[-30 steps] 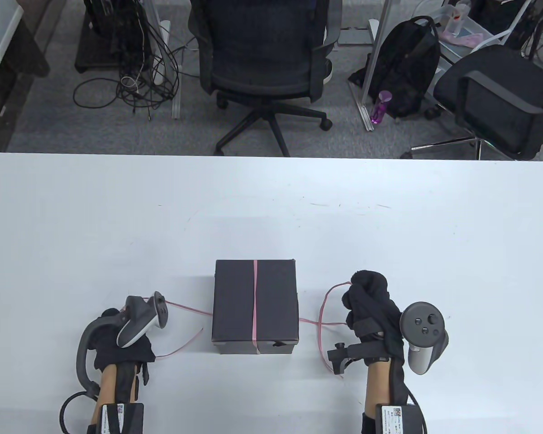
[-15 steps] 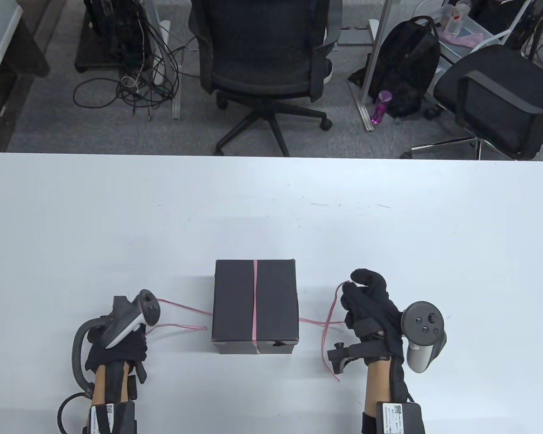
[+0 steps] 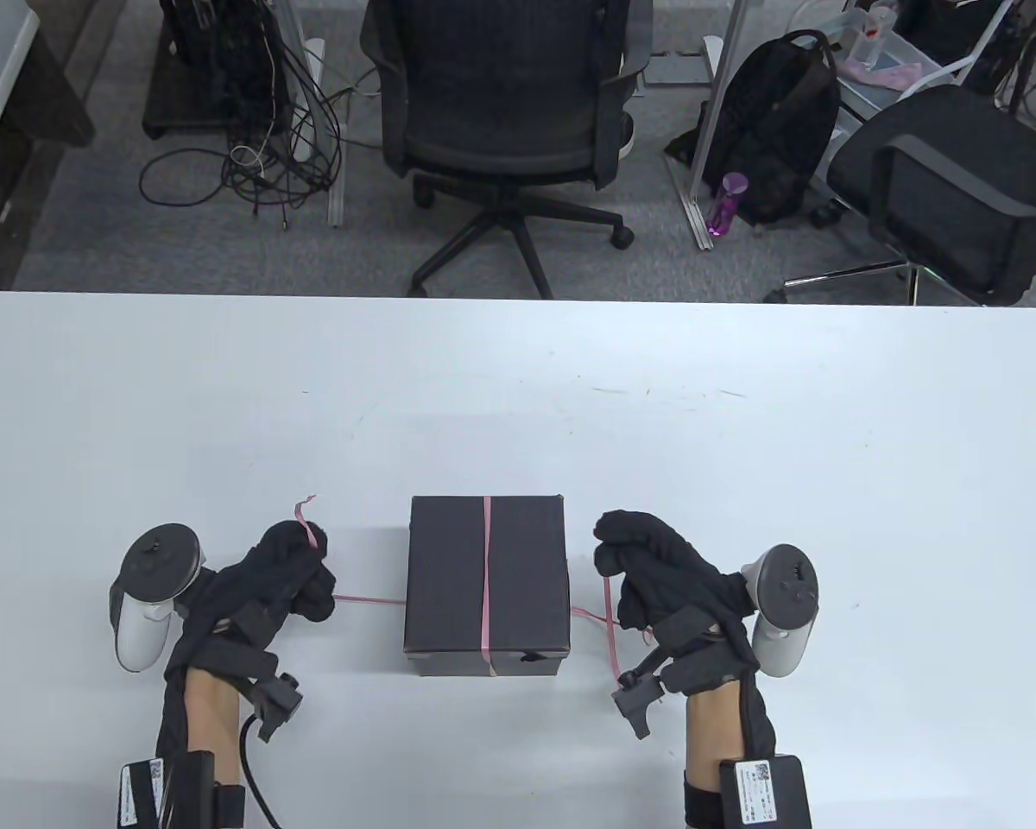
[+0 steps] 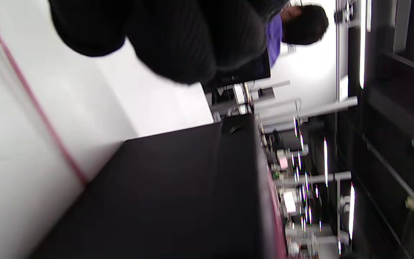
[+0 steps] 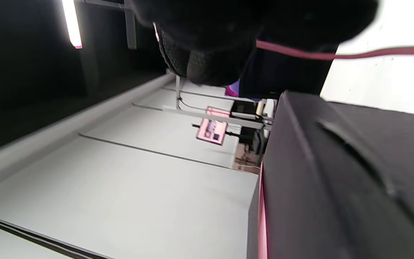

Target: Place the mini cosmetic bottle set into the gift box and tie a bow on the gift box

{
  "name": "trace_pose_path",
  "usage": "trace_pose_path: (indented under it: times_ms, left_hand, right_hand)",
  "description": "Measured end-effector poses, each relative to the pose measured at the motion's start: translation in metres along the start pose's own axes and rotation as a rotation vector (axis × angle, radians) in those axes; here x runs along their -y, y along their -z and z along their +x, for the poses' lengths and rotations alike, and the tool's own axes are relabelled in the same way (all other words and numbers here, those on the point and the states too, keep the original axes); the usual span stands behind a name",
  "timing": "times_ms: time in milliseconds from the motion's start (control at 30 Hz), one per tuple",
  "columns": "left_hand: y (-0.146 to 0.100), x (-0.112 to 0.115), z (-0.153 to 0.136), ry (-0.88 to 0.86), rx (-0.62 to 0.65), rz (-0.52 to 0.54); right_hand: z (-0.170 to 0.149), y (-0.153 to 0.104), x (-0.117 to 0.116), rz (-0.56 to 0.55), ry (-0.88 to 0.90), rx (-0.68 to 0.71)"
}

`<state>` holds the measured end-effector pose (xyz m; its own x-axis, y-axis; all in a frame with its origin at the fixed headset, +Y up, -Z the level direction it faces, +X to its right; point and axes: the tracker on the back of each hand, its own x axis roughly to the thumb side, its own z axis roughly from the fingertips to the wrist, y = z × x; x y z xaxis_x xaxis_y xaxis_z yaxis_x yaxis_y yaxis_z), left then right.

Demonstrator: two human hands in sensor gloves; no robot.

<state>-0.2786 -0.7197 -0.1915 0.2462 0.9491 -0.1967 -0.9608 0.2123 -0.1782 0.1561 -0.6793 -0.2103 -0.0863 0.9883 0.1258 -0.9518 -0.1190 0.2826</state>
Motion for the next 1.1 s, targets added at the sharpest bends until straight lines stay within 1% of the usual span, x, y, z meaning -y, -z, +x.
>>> trace_pose_path:
  times_ms: [67,133,200,267,333,400,433,467,533,600,700,733,800,867,933,967,1033,1100]
  left_hand:
    - [0.006,0.003,0.015,-0.02,-0.013,0.013]
    - [0.011,0.007,0.032,0.003,-0.019,0.048]
    - [0.015,0.013,0.052,0.074,-0.028,0.069]
    - [0.017,0.019,0.071,0.134,-0.005,0.091]
    - [0.018,0.029,0.096,0.192,0.062,0.12]
    - [0.016,0.038,0.113,0.238,0.139,0.123]
    - [0.014,0.042,0.118,0.258,0.173,0.12]
    - [0.011,0.048,0.126,0.289,0.231,0.109]
    - [0.006,0.058,0.136,0.351,0.279,0.085]
    - [-0.001,0.069,0.144,0.447,0.337,0.06]
    - [-0.008,0.083,0.151,0.558,0.378,0.053]
    - [-0.009,0.086,0.152,0.575,0.385,0.048]
    - [-0.011,0.093,0.152,0.609,0.399,0.028]
    - [-0.011,0.096,0.151,0.626,0.398,0.019]
    - [-0.01,0.096,0.148,0.613,0.385,-0.012]
    - [-0.006,0.094,0.145,0.585,0.352,-0.047]
    - [0.002,0.09,0.141,0.537,0.271,-0.111]
    - [0.018,0.086,0.138,0.522,0.134,-0.222]
  right_hand:
    - [0.012,0.01,-0.01,0.009,-0.067,-0.007]
    - [0.022,0.021,-0.021,0.033,-0.123,-0.021]
    - [0.03,0.032,-0.032,0.078,-0.171,-0.038]
    - [0.036,0.04,-0.044,0.146,-0.2,-0.044]
    - [0.039,0.049,-0.059,0.231,-0.205,-0.061]
    - [0.037,0.054,-0.069,0.277,-0.186,-0.078]
    - [0.037,0.057,-0.072,0.303,-0.171,-0.088]
    - [0.035,0.06,-0.077,0.355,-0.143,-0.1]
    - [0.034,0.064,-0.081,0.389,-0.091,-0.112]
    - [0.033,0.069,-0.082,0.368,-0.036,-0.111]
    - [0.034,0.074,-0.078,0.333,0.047,-0.106]
    - [0.035,0.074,-0.077,0.318,0.057,-0.096]
    - [0.04,0.075,-0.073,0.252,0.07,-0.073]
    - [0.044,0.074,-0.069,0.207,0.074,-0.061]
    - [0.05,0.073,-0.064,0.16,0.057,-0.045]
    - [0.053,0.072,-0.061,0.139,0.036,-0.028]
    - [0.057,0.068,-0.058,0.14,0.004,-0.015]
    - [0.063,0.062,-0.058,0.152,-0.026,0.002]
